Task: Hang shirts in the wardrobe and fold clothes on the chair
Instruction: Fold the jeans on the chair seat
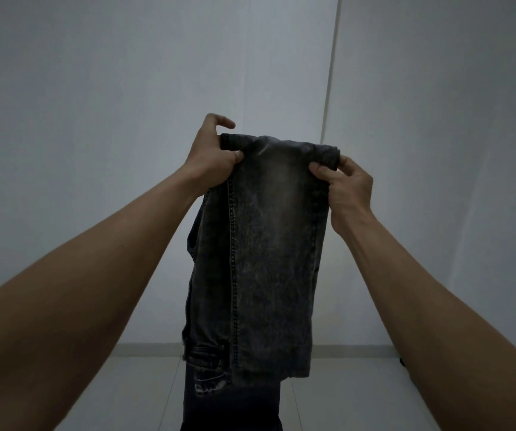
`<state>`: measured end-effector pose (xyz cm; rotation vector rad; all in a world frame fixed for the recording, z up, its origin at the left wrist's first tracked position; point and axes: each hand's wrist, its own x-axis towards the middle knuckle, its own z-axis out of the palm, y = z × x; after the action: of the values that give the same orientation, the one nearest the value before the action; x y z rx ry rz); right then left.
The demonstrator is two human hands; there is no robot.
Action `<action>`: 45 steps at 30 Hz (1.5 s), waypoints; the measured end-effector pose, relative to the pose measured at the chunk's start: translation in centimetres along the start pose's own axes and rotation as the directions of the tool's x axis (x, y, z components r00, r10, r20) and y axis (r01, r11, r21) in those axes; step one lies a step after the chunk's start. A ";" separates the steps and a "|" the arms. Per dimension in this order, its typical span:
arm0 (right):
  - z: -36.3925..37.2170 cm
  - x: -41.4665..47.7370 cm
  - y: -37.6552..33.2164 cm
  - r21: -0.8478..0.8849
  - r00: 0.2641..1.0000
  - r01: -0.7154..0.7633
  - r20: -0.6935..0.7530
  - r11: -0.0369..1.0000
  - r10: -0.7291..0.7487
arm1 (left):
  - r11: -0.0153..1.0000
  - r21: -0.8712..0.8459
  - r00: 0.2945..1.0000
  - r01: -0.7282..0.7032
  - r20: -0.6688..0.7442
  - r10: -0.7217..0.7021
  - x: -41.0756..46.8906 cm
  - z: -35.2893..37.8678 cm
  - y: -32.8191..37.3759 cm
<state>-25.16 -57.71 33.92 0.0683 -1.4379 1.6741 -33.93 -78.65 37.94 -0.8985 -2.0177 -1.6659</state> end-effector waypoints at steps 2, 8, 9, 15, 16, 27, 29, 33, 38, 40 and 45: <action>-0.1 -0.3 0.0 0.090 0.996 -0.064 0.068 0.994 0.058 | 1.000 -0.017 1.000 0.007 0.021 -0.006 0.2 0.1 0.2; -1.0 -0.2 -0.2 0.010 0.965 -0.166 0.206 0.986 0.160 | 0.997 -0.035 0.995 0.067 0.072 -0.064 0.7 0.0 0.1; -1.1 -0.1 -0.1 -0.040 0.964 -0.155 0.214 0.987 0.160 | 0.997 -0.024 0.994 0.072 0.085 -0.070 0.7 -0.1 0.0; -0.5 -0.5 0.5 -0.035 0.968 -0.091 0.233 0.995 0.097 | 0.995 0.090 0.988 0.053 0.138 -0.065 1.4 -1.4 1.0; -0.2 -0.5 0.4 -0.020 0.970 -0.078 0.231 0.997 0.081 | 0.992 0.112 0.986 0.052 0.154 -0.069 1.6 -1.6 1.3; 0.0 -0.1 -1.6 -0.047 0.982 0.012 0.187 0.999 -0.003 | 0.994 -0.103 0.991 0.027 -0.131 -0.041 1.6 -1.2 0.1; -0.1 0.1 -2.0 -0.027 0.990 0.025 0.139 0.999 -0.021 | 0.997 -0.081 0.985 -0.016 -0.174 0.002 1.4 -0.6 0.3; 0.5 -0.5 -2.6 0.061 0.998 -0.021 0.065 0.998 0.017 | 0.986 0.093 0.924 -0.137 -0.347 0.161 0.2 0.6 1.0; 0.2 -0.5 -3.2 0.210 0.994 -0.085 0.080 0.974 0.070 | 0.975 -0.090 0.968 0.203 0.167 -0.186 -2.1 0.3 -2.4; -0.1 -0.4 -3.1 0.208 0.990 -0.106 0.117 0.972 0.083 | 0.933 -0.038 0.830 0.358 0.469 -0.300 -3.1 0.1 -3.8; -1.7 -0.5 -2.6 -0.105 0.890 -0.122 0.429 0.987 0.156 | 0.898 -0.327 0.931 0.294 0.311 -0.192 -3.6 1.0 -4.7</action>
<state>-22.34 -56.79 35.11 0.3239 -1.8772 1.7923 -34.34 -78.99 31.97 -1.0837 -2.0997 -2.2268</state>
